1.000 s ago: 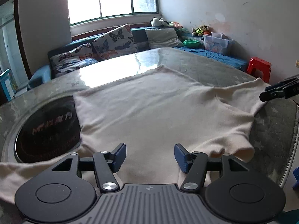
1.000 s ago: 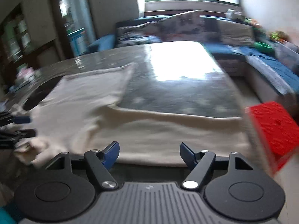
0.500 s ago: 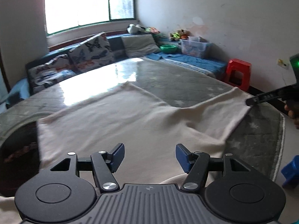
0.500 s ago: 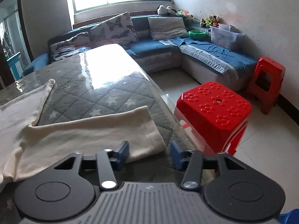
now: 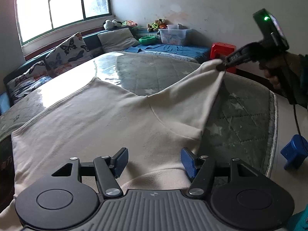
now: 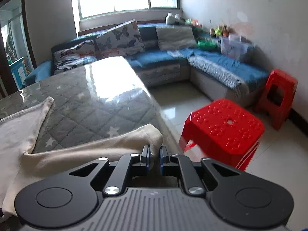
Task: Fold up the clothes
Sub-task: 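Grasp the other sleeve with the right gripper and fold it across the body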
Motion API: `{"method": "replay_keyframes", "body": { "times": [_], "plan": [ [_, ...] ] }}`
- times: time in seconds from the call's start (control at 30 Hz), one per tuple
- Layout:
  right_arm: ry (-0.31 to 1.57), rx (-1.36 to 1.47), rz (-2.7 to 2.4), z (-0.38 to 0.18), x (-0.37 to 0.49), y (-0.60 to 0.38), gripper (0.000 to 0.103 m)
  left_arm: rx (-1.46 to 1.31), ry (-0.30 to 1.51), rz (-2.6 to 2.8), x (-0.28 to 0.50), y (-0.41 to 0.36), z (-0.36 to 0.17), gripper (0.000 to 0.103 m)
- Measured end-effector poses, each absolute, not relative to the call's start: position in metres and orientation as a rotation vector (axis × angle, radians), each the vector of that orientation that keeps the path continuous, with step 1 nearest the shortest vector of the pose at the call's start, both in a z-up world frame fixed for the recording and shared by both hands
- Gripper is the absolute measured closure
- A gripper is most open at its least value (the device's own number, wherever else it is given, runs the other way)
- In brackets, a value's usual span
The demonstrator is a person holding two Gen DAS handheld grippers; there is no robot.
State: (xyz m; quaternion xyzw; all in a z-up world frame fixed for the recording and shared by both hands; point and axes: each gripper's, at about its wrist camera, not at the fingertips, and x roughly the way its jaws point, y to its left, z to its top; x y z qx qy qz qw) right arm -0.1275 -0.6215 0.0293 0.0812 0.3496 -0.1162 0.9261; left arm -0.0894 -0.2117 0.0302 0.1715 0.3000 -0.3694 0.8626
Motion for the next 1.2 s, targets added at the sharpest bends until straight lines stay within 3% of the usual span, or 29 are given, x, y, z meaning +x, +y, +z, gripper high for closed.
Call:
{"method": "replay_keyframes", "body": {
  "times": [0.27,0.5,0.7,0.8,0.93,1.2],
  "plan": [
    [0.693,0.206,-0.219,0.032,-0.132,-0.628,0.094,0.339,0.604,-0.811,-0.089,-0.221,0.037,0.039],
    [0.607,0.171,-0.110,0.080,-0.139,-0.606,0.095,0.339,0.618,-0.868,-0.093,-0.234,0.028,0.039],
    [0.533,0.096,0.104,0.140,-0.145,-0.554,0.095,0.280,0.596,-0.822,-0.093,-0.212,0.038,0.024],
    [0.526,0.050,0.206,0.153,-0.139,-0.520,0.095,0.238,0.585,-0.761,-0.091,-0.189,0.045,0.009],
    [0.533,-0.027,0.365,0.162,-0.126,-0.462,0.095,0.204,0.579,-0.681,-0.092,-0.156,0.050,0.000],
    [0.649,-0.118,0.586,0.127,-0.105,-0.364,0.095,0.116,0.607,-0.530,-0.095,-0.094,0.047,0.000]
  ]
}}
